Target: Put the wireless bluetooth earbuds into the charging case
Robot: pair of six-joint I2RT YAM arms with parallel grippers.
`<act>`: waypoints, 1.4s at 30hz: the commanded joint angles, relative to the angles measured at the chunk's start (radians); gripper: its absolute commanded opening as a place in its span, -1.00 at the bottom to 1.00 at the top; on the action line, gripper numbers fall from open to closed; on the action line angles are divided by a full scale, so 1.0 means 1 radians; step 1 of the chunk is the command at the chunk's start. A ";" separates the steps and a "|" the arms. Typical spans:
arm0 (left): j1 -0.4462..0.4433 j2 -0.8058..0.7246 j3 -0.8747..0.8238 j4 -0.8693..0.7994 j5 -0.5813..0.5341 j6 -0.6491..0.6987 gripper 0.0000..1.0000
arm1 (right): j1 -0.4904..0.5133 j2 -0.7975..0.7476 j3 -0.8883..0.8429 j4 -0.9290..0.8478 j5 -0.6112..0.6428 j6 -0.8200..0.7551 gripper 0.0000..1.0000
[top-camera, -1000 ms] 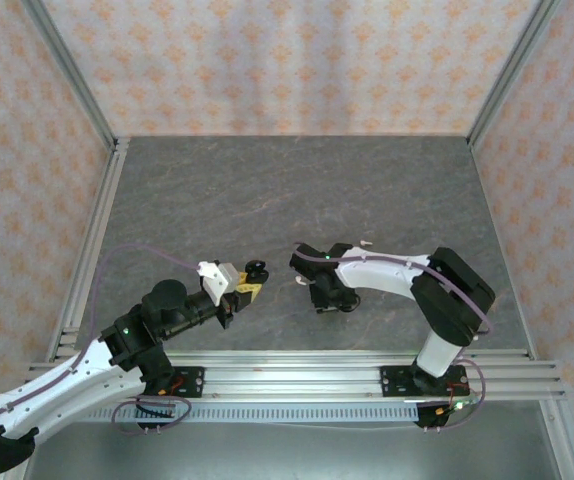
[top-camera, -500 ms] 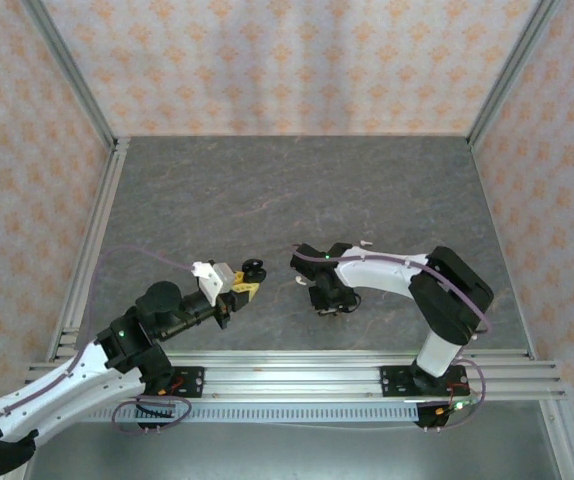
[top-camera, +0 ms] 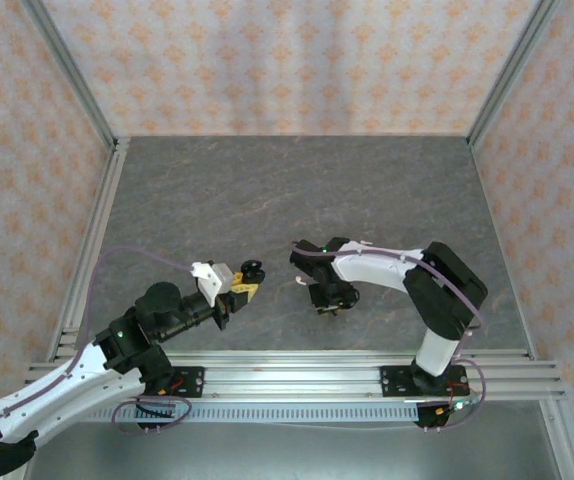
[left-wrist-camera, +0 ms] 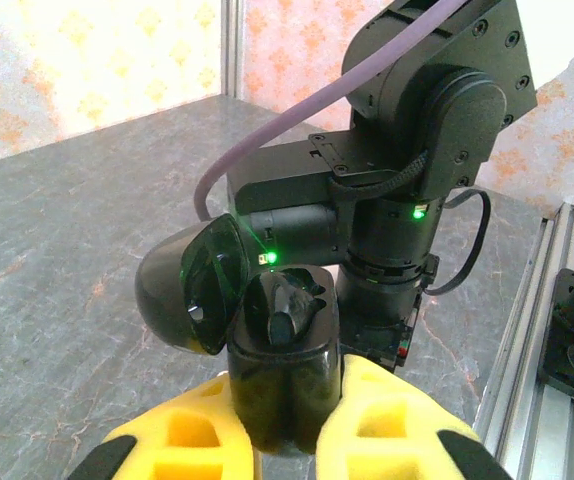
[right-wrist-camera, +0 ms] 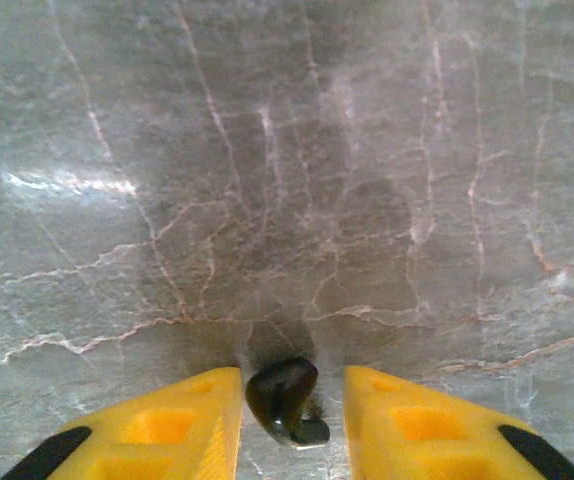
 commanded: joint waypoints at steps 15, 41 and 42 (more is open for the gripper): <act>-0.007 0.022 0.035 0.009 -0.010 -0.004 -1.00 | -0.011 0.040 0.033 -0.046 0.012 -0.030 -0.76; -0.013 0.193 0.051 0.367 0.046 0.116 -1.00 | -0.016 -0.614 0.081 0.100 0.106 0.176 -0.94; -0.012 0.204 0.052 0.392 0.045 0.129 -1.00 | -0.016 -0.636 0.084 0.125 0.102 0.182 -0.94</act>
